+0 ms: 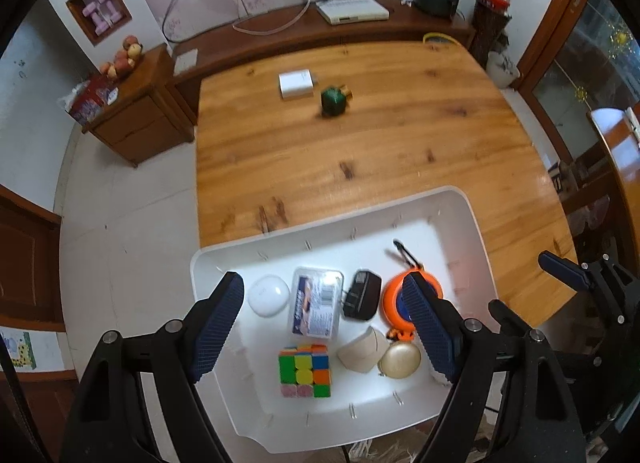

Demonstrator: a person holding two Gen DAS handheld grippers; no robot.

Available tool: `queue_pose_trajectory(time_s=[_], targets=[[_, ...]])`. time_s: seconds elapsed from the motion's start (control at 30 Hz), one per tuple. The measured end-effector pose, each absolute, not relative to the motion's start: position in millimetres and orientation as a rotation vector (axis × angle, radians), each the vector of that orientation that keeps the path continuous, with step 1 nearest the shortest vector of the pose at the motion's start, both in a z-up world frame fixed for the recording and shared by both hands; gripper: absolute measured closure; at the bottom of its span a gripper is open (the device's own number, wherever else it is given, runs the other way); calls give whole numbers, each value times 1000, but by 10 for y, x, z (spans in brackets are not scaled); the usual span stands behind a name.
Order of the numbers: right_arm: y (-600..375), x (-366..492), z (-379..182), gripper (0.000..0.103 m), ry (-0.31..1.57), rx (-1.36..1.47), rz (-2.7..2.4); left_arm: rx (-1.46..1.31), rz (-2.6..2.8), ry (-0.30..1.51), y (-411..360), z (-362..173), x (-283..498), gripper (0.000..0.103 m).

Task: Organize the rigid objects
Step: 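Move both tools back toward the white charger and green bottle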

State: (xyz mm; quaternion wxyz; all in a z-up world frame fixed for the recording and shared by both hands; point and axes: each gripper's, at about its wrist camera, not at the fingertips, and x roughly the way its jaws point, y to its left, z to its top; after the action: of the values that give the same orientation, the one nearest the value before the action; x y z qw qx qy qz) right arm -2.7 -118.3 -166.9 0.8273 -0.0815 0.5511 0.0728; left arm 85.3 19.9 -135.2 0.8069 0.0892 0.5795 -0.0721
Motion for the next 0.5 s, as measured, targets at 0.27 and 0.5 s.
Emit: queue_pose_trajectory(time_s=[0.27,0.5], targets=[[-1219,198,-1376,39,1110,-158,152,223,-132,1152,243,-1052,1125,19],[-1192,502,-1181,39,1069,-160,136,250,-129,1089,276,-844,1480,19]])
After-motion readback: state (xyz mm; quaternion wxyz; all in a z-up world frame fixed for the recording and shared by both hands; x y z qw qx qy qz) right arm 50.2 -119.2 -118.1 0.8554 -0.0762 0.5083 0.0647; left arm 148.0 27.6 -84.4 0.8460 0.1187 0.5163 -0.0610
